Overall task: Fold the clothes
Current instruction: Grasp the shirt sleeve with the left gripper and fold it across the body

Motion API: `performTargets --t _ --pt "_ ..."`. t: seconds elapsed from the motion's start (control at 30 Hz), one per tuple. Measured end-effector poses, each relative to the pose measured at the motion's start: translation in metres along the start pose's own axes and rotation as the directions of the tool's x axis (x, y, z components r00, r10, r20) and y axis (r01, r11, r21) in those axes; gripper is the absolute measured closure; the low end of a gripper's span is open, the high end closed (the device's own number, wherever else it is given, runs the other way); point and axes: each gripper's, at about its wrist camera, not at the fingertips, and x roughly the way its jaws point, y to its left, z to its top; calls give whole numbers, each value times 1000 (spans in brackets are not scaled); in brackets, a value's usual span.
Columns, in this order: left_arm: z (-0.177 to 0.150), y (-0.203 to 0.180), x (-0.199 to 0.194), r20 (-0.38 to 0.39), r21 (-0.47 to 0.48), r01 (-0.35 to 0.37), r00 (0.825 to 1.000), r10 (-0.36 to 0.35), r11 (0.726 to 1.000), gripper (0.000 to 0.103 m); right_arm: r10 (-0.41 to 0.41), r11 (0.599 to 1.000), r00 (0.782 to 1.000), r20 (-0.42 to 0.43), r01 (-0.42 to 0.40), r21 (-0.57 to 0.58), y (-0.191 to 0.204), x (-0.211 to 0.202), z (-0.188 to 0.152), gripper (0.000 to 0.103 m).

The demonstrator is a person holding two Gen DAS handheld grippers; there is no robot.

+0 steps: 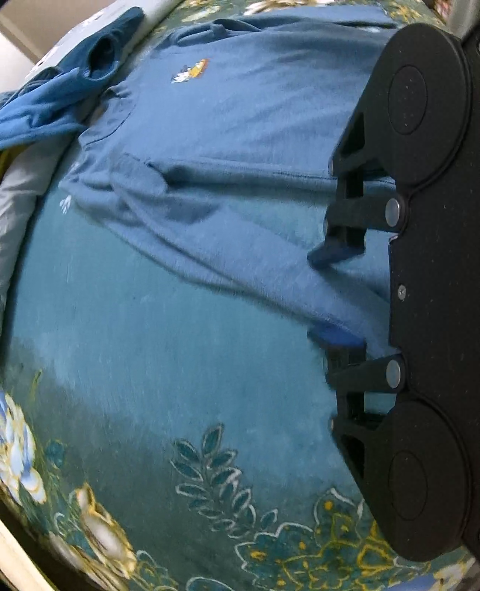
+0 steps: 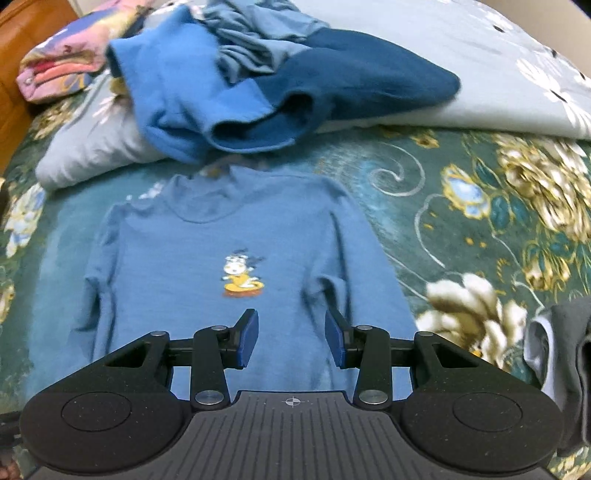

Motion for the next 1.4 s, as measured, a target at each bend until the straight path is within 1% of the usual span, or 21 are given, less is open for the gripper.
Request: performTargets --t 0.03,0.1,0.17,0.23,0.33,0.4,0.53,0.6,0.63,0.67,0.73,0.77,0.83,0.93,1.03,1.13,1.2,1.3,1.33,1.37,1.4 --pt "-2 -4 0 4 11 -9 1000 9 1000 96 4 1000 1000 1 -4 -5 2 0 1 67" --pt "1 -6 -6 48 34 -43 998 42 998 98 6 1000 1000 1 -6 -5 4 -1 1 67" --pt "7 -6 -18 113 54 -95 990 88 994 98 6 1000 1000 -1 -6 0 3 -2 0 67" --pt "21 0 -37 219 54 -195 959 179 979 98 4 1000 1000 -2 -4 7 1 -3 -2 67" --pt "38 4 -61 365 76 -333 887 285 940 98 1 1000 1000 -5 -1 17 0 -5 -5 67" --pt "40 2 -65 400 127 -352 874 277 927 97 2 1000 1000 -10 -2 24 -1 -4 -7 67" --pt "18 -5 -30 277 198 -337 920 277 920 90 7 1000 999 -31 -6 30 3 1 -13 67" --pt "5 0 -13 169 154 -282 952 256 947 87 9 1000 999 -42 -8 26 6 3 -15 67" --pt "-2 2 -9 125 122 -247 965 233 961 79 9 1000 999 -45 -8 19 7 4 -16 67" --pt "-8 5 -11 109 88 -213 973 203 973 69 9 1000 999 -47 -9 12 8 4 -16 67" --pt "-16 7 -19 103 47 -138 986 132 989 56 3 1000 999 -52 -3 6 9 5 -17 67" --pt "-18 9 -25 115 46 -111 988 105 993 56 -1 1000 998 -56 2 9 8 6 -17 67" --pt "-19 14 -34 161 36 -123 980 116 992 56 -4 1000 998 -61 6 18 8 7 -18 67" --pt "-9 35 -37 205 -82 -146 965 160 986 56 -4 1000 998 -66 5 16 10 8 -19 67" --pt "-4 58 -35 203 -189 -142 963 180 972 57 -1 1000 998 -68 0 -5 16 8 -20 67" --pt "-4 70 -27 172 -186 -182 961 215 965 58 1 1000 997 -71 -2 -13 20 9 -19 66" --pt "-4 67 -19 139 -139 -166 973 185 976 59 0 1000 998 -70 -1 -11 21 10 -18 66" --pt "-6 54 -12 132 -37 -159 978 163 987 60 -3 1000 997 -71 3 -6 22 11 -17 66" --pt "-8 50 -12 130 -23 -156 979 157 988 65 -4 1000 997 -72 4 -3 22 12 -17 66" --pt "-8 48 -12 128 -23 -147 981 148 989 81 -4 1000 997 -73 4 -1 23 12 -17 66" --pt "-8 46 -12 129 -22 -138 982 140 990 91 -5 1000 997 -73 5 -1 23 12 -17 66"
